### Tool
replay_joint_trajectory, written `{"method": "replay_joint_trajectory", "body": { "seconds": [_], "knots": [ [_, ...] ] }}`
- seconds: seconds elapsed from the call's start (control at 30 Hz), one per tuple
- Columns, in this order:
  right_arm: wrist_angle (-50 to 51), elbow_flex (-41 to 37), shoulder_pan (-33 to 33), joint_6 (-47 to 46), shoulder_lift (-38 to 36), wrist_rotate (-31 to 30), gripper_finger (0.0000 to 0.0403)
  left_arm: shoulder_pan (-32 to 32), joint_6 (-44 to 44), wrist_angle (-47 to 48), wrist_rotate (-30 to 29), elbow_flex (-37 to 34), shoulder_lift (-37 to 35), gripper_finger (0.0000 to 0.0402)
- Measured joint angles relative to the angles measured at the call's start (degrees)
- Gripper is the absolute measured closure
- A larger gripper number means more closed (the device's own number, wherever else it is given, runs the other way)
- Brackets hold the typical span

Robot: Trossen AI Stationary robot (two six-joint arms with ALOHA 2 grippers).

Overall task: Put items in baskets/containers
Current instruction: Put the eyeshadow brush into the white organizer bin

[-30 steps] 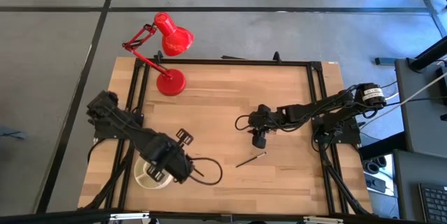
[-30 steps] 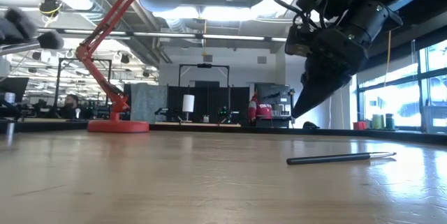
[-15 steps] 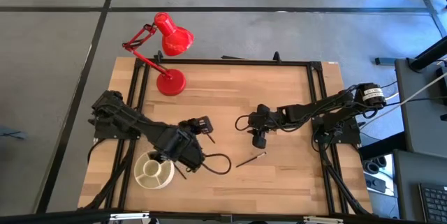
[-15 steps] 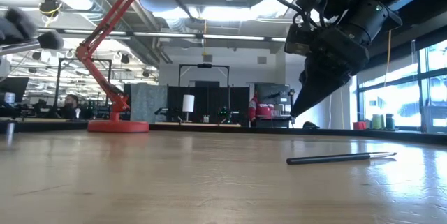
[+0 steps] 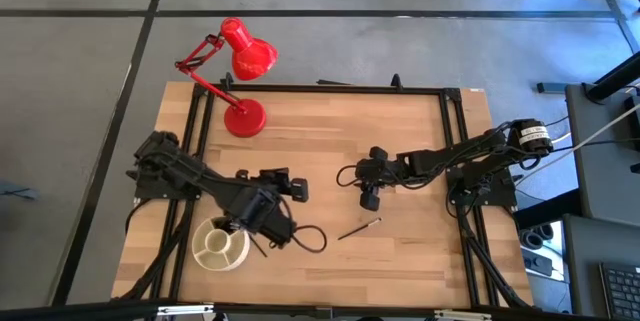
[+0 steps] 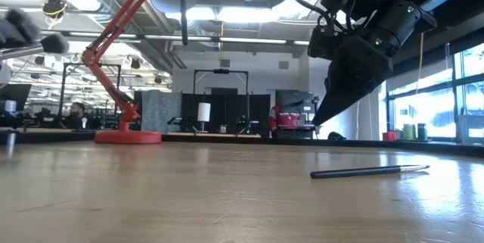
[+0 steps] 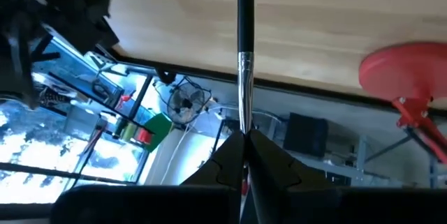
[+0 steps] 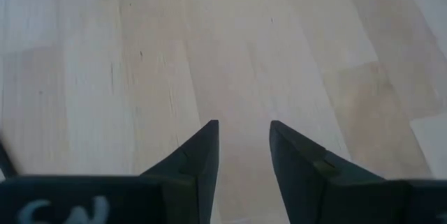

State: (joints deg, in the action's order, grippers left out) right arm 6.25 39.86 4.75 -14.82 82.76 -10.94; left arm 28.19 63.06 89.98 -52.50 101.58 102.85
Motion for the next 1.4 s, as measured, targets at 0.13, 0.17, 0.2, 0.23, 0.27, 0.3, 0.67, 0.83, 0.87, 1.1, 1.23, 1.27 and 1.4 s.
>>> {"method": "replay_joint_trajectory", "body": {
  "seconds": [0.13,0.17,0.2,0.23,0.27,0.3,0.67,0.83,0.87,1.1,1.23,1.27,1.4],
  "knots": [
    [-0.33,0.00,0.00,-1.37,0.00,0.00,0.0275,1.43,-3.45,0.03,1.76,0.00,0.00,0.0387],
    [-0.77,0.00,0.00,-1.97,0.00,0.02,0.0275,1.58,-5.41,0.01,3.20,0.00,0.00,0.0387],
    [-1.47,0.00,0.00,-2.64,0.00,0.16,0.0275,1.61,-8.51,0.01,4.98,0.00,0.00,0.0387],
    [-2.53,0.00,0.00,-3.28,0.00,0.63,0.0275,1.44,-12.35,-0.02,7.02,0.00,0.00,0.0387],
    [-3.78,0.00,0.00,-4.10,0.00,1.49,0.0275,1.16,-16.43,-0.27,9.19,0.00,0.00,0.0387],
    [-5.47,0.00,0.00,-4.94,0.00,2.57,0.0275,0.83,-20.21,-0.61,11.24,0.00,0.00,0.0387],
    [-45.93,-0.02,1.63,-12.81,6.90,32.63,0.0275,0.92,-10.42,-5.39,6.85,0.00,6.15,0.0392],
    [-52.22,-0.02,3.56,-12.56,13.73,31.88,0.0259,1.15,-7.73,-5.62,4.80,-0.02,8.34,0.0390],
    [-55.13,-0.02,4.06,-12.64,15.78,31.86,0.0251,1.12,-7.89,-5.97,4.64,-0.02,8.60,0.0390],
    [-74.37,-0.02,5.58,-12.86,26.36,29.99,0.0160,1.06,-5.00,-12.38,3.28,-0.04,8.85,0.0389],
    [-75.48,-0.02,6.23,-10.06,26.99,25.05,0.0123,1.06,-0.61,-16.32,3.05,-0.04,8.85,0.0389],
    [-75.40,-0.02,6.34,-9.60,26.99,24.36,0.0121,1.06,0.36,-17.13,3.09,-0.04,8.85,0.0389],
    [-74.74,-0.02,6.86,-7.06,26.99,18.92,0.0126,0.53,2.67,-20.09,3.04,-0.04,8.85,0.0389]
  ]
}}
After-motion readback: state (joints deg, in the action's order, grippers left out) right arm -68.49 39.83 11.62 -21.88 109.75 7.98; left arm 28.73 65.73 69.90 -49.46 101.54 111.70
